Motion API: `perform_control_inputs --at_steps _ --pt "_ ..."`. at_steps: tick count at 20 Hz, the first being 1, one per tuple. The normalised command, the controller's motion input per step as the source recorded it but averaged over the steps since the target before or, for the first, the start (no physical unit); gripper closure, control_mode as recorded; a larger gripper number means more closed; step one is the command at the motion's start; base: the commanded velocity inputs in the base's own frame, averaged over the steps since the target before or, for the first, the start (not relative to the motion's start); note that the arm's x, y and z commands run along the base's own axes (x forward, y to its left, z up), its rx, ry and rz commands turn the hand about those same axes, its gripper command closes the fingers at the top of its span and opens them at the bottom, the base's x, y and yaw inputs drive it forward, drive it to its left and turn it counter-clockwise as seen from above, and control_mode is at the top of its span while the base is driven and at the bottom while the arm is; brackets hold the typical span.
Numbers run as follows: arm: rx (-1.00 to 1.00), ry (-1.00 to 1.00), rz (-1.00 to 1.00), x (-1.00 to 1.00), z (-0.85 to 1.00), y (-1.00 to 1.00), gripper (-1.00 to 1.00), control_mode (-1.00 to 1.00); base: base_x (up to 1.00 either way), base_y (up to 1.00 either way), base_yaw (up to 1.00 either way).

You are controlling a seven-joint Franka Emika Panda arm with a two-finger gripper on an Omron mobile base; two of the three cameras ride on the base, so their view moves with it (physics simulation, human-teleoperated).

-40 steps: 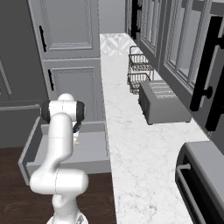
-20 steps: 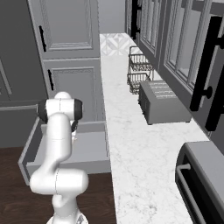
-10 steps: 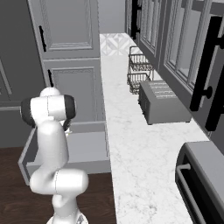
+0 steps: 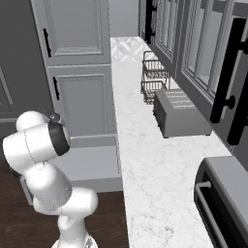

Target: Take a straw from the drawer in front and place it inside the glass cup on the dining counter.

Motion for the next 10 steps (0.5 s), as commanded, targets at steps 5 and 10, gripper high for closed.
perform_control_inputs --at_steps 5,10 --pt "-0.13 -0.17 0.18 -0.13 1.00 -0.01 1.00 -1.00 0.00 0.00 0.00" --pt "-0.12 -0.12 0.28 0.00 0.97 -0.07 1.00 -1.00 0.00 0.00 0.00"
